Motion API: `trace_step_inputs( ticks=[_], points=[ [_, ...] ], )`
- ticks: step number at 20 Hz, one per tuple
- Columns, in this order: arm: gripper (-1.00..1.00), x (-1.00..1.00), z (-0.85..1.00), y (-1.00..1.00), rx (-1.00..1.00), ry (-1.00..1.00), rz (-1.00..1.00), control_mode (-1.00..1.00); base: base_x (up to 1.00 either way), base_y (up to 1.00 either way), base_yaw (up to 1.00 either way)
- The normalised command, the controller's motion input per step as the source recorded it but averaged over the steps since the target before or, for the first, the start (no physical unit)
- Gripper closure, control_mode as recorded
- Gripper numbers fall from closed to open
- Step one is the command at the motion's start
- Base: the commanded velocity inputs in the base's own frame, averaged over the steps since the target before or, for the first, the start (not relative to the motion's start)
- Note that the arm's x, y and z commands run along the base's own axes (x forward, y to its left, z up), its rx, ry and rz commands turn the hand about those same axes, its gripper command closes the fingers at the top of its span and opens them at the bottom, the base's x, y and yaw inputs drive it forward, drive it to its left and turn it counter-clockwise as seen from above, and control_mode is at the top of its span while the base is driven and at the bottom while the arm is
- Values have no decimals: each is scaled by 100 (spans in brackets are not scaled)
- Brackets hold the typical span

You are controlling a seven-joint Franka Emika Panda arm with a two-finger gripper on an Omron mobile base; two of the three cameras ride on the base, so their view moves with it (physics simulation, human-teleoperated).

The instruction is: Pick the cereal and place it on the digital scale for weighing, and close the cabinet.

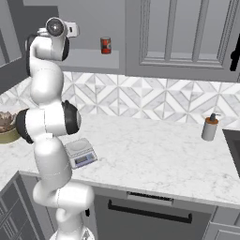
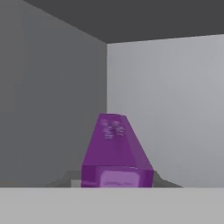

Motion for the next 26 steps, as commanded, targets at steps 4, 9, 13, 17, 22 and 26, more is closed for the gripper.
trace_step_inputs(
  ticks=[4,9,13,17,22,26],
  points=[
    [100,-52,2,2,0,-19,0,-100,0,0,0],
    [100,-96,1,-2,0,-28,0,-100,0,0,0],
    [100,-100,4,-11,1,-29,0,-100,0,0,0],
    [100,-100,24,-37,3,-5,-4,-100,0,0,0],
    [100,-100,41,-57,5,1,-2,-100,0,0,0],
    [100,-100,22,-56,1,6,0,-100,0,0,0]
  ],
)
